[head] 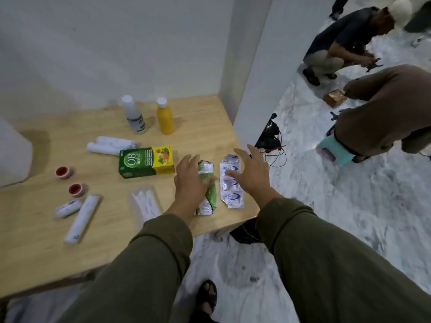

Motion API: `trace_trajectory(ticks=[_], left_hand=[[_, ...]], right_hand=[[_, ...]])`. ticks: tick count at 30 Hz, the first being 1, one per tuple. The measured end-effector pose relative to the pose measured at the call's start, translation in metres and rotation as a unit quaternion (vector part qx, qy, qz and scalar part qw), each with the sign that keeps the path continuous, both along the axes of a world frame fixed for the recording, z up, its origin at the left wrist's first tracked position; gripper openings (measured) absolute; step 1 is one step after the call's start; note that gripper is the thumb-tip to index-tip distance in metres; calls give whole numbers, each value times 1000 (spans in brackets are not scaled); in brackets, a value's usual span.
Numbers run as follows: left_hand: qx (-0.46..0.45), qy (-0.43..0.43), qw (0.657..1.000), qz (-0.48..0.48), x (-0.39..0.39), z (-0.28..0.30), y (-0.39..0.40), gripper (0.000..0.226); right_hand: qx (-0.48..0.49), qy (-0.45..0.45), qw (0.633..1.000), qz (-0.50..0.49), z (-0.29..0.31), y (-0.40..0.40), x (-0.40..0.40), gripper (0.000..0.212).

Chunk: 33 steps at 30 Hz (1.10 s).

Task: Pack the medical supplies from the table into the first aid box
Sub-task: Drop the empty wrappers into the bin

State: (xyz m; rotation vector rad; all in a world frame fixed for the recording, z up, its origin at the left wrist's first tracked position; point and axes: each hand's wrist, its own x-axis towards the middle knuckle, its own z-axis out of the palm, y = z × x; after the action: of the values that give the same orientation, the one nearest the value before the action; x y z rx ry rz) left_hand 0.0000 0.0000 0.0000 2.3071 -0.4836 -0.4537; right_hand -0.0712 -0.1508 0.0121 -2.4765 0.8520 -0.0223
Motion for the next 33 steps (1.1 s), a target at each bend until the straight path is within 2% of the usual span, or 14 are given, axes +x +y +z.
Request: trace_trajectory(ticks=[7,12,16,20,22,27,33], left_hand=[[73,22,996,45,7,-8,-6,99],[57,31,995,70,12,-6,-12,99],[19,32,995,96,14,-6,-13,78],[-41,39,993,104,11,3,-14,40],[-56,41,994,87,10,8,-16,29],[-85,63,993,42,9,20,-32,16],[-110,57,991,-45,4,50,-72,19]], right_hand=[[-4,30,999,20,-12,-17,11,80],[3,28,999,18,-18,-22,12,66],[5,22,1000,4,-16,-21,11,55],[21,-4,999,-42,-10,-22,4,23],[19,-14,998,-59,-8,-23,-2,15],[16,-8,994,-108,7,-32,-17,15],[-4,-25,981,-195,47,-50,-53,15]])
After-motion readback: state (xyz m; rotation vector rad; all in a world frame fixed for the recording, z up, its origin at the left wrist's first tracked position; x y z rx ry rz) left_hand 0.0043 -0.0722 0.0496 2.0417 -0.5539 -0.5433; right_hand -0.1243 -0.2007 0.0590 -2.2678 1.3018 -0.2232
